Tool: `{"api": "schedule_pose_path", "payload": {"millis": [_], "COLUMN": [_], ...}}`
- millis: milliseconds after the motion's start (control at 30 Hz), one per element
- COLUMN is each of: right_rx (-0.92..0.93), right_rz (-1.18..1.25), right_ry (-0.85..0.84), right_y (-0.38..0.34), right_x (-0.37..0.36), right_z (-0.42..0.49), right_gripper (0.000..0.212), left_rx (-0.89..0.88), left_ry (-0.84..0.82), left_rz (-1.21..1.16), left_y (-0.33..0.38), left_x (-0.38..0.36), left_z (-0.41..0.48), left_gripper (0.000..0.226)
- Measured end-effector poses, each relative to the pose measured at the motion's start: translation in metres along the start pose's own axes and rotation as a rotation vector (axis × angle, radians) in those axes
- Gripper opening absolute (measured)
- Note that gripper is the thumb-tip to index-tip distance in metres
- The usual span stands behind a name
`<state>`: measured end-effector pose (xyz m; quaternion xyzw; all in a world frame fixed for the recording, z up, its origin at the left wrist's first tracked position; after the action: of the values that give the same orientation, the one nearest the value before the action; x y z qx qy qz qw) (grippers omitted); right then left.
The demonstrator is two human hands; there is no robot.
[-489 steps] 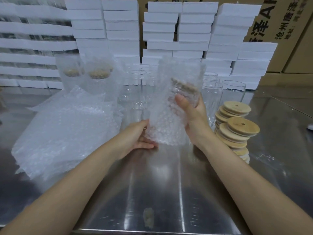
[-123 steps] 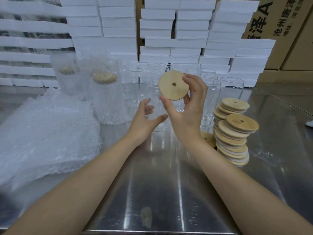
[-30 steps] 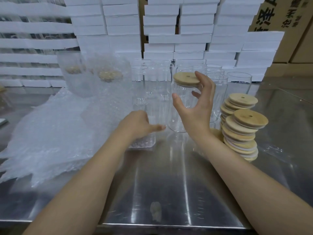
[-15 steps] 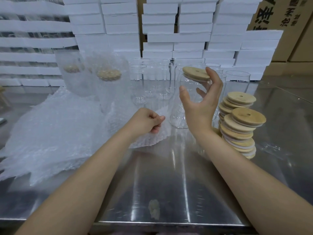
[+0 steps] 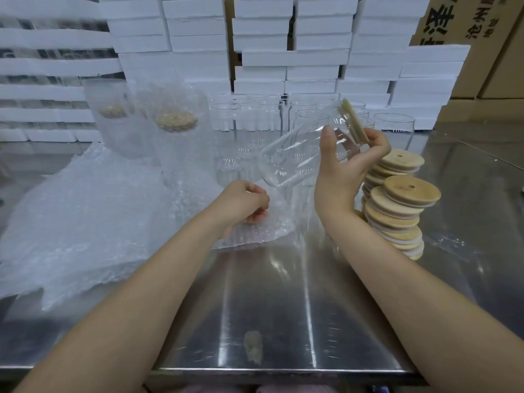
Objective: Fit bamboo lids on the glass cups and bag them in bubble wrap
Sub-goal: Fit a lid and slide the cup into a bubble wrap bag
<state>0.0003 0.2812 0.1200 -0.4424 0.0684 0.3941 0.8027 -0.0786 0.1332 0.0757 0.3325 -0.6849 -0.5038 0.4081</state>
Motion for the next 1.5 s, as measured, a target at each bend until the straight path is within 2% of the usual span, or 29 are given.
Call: {"api": "schedule_pose_path", "payload": {"millis": [100,167,233,300,400,533,667,767,867,967,1067,1200,1267,1333,1367,1400,1500], "right_rx": [-0.019,-0.016,-0.010,-0.015,-0.031,-0.034,-0.032,-0.053,-0.035,-0.029,-0.037,-0.030,-0.034,-0.039,-0.042,-0.039,-0.021], "right_rz": [-0.002,-0.027,-0.054,-0.073,-0.081,-0.049,0.042,0.080,0.044,0.018,0.036,0.015,0.012,0.018,0.027,0.035,0.073], "right_ry": [0.015,-0.004,-0.018,-0.024,-0.021,-0.017,-0.021,-0.073,-0.130,-0.105,-0.054,-0.031,-0.016,-0.004,-0.006,-0.017,-0.078], "right_y": [0.003,0.005,0.006,0.005,0.005,0.005,0.002,0.002,0.004,0.005,0.004,0.000,0.000,-0.003,-0.005,-0.007,-0.015], "right_x": [0.000,0.000,0.001,0.001,0.001,0.001,-0.002,-0.005,-0.008,-0.007,-0.003,-0.003,-0.002,-0.003,-0.004,-0.006,-0.015], "right_z": [0.000,-0.002,-0.002,-0.002,-0.003,-0.002,-0.006,-0.009,-0.012,-0.011,-0.007,-0.006,-0.005,-0.005,-0.006,-0.009,-0.022], "right_gripper": [0.051,0.051,0.052,0.053,0.053,0.053,0.058,0.064,0.060,0.052,0.049,0.050,0.051,0.050,0.049,0.047,0.049], "left_rx": [-0.135,-0.199,-0.191,-0.229,-0.239,-0.201,-0.004,0.052,0.055,0.012,-0.134,-0.389,-0.535,-0.686,-0.745,-0.792,-0.929], "left_ry": [0.135,0.219,0.266,0.279,0.269,0.242,0.041,-0.081,-0.081,0.114,0.262,0.270,0.228,0.164,0.142,0.149,0.318], "left_rz": [0.346,0.689,1.001,1.125,0.984,0.623,0.122,-0.061,-0.178,-0.140,-0.139,-0.039,0.185,0.561,0.673,0.710,0.638], "left_y": [-0.002,-0.003,-0.006,-0.006,-0.001,0.000,-0.003,-0.004,-0.002,0.005,0.016,0.026,0.027,0.022,0.019,0.019,0.024], "left_x": [-0.002,-0.009,-0.019,-0.028,-0.023,-0.006,-0.003,-0.008,-0.006,0.008,0.019,0.018,0.014,0.006,0.002,0.000,0.008], "left_z": [0.003,0.002,0.000,0.000,-0.003,-0.003,0.002,0.002,0.000,0.002,0.002,-0.004,-0.007,-0.010,-0.010,-0.012,-0.016], "left_gripper": [0.017,0.036,0.057,0.053,0.028,0.024,0.016,0.010,0.014,0.021,0.019,0.016,0.016,0.064,0.087,0.098,0.101]}}
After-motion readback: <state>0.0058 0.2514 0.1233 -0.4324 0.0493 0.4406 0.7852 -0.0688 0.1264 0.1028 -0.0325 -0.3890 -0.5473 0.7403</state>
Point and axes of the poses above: each hand's wrist, its own z-axis towards the middle knuckle, its own x-axis out of the back of the hand, y = z × x, the point moved 4 cm from there along z, towards the middle knuckle, and after that the axes turned 4 degrees about x, right-handed, at the moved point
